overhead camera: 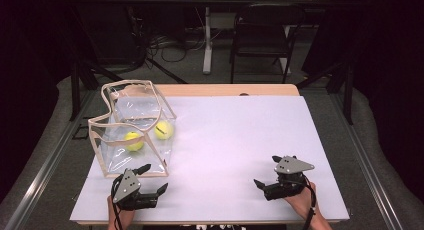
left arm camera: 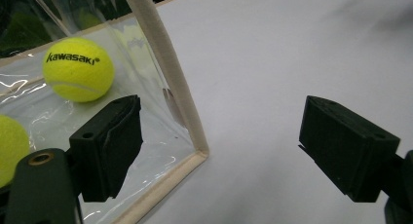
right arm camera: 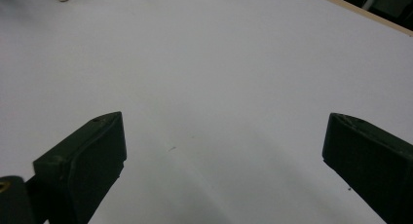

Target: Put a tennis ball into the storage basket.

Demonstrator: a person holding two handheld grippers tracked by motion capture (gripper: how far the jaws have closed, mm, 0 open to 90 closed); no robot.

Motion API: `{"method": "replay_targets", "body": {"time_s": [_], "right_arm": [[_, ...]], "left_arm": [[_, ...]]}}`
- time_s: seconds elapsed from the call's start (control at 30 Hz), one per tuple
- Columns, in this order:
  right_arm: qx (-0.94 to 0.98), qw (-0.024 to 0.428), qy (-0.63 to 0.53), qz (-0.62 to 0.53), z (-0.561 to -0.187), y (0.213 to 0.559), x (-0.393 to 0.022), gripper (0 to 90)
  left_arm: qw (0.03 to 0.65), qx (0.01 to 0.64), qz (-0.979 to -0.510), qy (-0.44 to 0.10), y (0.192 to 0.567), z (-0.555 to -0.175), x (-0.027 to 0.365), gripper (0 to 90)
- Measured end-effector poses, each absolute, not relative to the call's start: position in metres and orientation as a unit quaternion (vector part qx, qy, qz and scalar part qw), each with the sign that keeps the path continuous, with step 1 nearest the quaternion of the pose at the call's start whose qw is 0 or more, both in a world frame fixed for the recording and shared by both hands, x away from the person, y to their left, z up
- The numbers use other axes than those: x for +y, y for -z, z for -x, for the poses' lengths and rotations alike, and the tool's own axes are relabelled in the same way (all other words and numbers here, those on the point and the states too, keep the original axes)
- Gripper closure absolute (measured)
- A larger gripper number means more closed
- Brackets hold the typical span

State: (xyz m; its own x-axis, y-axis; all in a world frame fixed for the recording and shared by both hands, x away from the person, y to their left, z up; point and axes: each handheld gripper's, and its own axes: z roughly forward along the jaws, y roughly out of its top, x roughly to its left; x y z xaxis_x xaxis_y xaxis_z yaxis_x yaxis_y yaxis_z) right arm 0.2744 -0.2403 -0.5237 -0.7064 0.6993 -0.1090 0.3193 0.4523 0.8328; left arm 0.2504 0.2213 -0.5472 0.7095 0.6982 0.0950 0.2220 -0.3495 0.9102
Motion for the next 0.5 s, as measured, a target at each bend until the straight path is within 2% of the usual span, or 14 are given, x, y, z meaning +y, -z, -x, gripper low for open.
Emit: {"method": "replay_targets", "body": {"time_s": [0.5], "right_arm": [[0.809,0.237,-0.432,-0.321,-0.261,0.543,-0.249,1.4]], "left_arm": [[0.488,0.293,-0.785,-0.243,0.548,-0.25,0.222,15.9]]}}
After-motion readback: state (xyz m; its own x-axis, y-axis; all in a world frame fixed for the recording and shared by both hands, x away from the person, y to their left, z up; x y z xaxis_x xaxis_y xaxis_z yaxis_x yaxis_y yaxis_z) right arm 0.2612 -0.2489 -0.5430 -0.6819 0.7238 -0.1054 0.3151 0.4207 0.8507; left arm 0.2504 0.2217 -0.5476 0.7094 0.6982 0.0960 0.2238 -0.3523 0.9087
